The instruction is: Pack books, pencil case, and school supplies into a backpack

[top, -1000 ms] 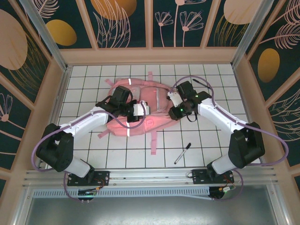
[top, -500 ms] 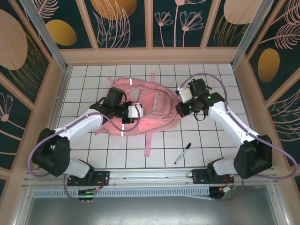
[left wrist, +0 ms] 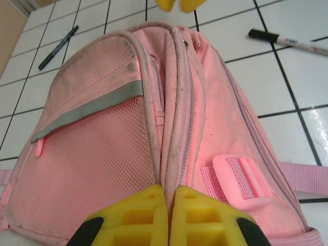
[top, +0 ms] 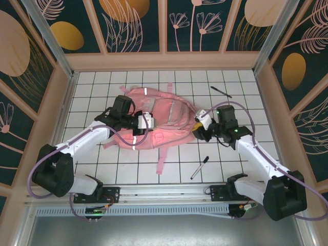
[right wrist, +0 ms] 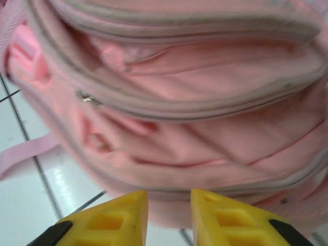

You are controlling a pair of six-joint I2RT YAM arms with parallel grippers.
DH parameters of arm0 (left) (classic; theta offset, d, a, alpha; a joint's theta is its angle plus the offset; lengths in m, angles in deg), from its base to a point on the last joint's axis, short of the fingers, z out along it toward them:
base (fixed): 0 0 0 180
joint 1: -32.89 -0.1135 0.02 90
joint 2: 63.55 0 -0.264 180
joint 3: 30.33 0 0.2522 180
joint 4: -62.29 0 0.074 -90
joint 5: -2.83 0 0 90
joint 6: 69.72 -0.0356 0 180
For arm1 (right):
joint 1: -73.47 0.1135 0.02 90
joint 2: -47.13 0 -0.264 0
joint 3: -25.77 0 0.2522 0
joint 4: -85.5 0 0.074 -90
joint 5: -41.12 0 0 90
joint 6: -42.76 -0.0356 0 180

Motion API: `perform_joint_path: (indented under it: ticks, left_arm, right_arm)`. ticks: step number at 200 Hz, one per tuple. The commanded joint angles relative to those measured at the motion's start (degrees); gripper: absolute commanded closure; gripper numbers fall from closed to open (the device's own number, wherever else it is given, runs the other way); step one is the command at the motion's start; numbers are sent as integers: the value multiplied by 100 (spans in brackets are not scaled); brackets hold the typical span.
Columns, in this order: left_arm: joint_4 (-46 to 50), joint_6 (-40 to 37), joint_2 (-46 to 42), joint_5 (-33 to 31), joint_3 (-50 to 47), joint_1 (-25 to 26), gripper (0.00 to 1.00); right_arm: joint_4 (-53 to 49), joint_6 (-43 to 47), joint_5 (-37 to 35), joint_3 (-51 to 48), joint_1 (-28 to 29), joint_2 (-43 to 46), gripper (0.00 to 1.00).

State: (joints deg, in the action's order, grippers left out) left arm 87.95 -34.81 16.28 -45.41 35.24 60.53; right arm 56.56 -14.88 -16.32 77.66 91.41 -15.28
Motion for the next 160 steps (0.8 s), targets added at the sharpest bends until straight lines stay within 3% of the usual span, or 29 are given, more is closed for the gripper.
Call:
perform_joint_path:
  ticks: [1,39,70,118,160]
  left_arm:
    - [-786,163,-226,990,49,6,100]
    - [-1093,217,-291,1033,-180,5,100]
    - [-1134,390,-225,1000,-160,6,100]
    - [-1339,541,-213,1042,-248,5,100]
    - [-1417,585,-209,907,-292,0,100]
  right_arm:
    - [1210,933,764,-198,-114,-32,77]
    - [1332,1610,1066,-249,-106,-324,86]
    - [820,2252,1472,-180,-25,-467,75]
    - [1018,2069,1201,-426,54,-412,72]
    - [1149,1909,720,-654,111,-170,89]
